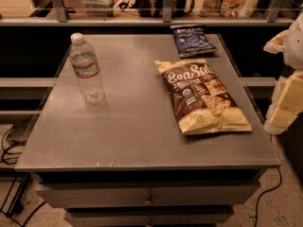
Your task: Knock water bottle over
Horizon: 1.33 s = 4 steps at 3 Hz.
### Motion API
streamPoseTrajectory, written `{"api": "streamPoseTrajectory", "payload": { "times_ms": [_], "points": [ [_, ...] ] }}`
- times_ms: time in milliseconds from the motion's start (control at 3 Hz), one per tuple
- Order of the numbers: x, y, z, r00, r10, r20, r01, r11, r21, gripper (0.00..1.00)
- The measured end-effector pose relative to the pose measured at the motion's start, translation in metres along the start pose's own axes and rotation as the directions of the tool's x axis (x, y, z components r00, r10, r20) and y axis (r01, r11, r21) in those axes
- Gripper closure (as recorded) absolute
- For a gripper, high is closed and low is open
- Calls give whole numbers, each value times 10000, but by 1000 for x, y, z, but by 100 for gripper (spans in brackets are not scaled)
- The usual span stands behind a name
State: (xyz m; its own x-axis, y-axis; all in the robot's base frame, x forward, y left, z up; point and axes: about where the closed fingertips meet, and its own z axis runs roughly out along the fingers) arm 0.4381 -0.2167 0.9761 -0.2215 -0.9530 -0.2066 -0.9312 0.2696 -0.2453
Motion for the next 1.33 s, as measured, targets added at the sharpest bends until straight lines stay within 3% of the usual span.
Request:
{"api": "streamPoseTrajectory", "payload": {
  "times_ms": [333, 667, 1000, 1333],
  "points": [
    [0, 0, 0, 10000, 0, 5, 0, 10000, 1, 0],
    [-6, -3, 1, 9971, 28, 758, -15, 9999, -165, 0],
    [-29, -11, 18, 9667, -80, 2558, 220, 9984, -522, 0],
    [-78, -13, 32, 8892, -165, 4571, 576, 9954, -762, 0]
  ]
}}
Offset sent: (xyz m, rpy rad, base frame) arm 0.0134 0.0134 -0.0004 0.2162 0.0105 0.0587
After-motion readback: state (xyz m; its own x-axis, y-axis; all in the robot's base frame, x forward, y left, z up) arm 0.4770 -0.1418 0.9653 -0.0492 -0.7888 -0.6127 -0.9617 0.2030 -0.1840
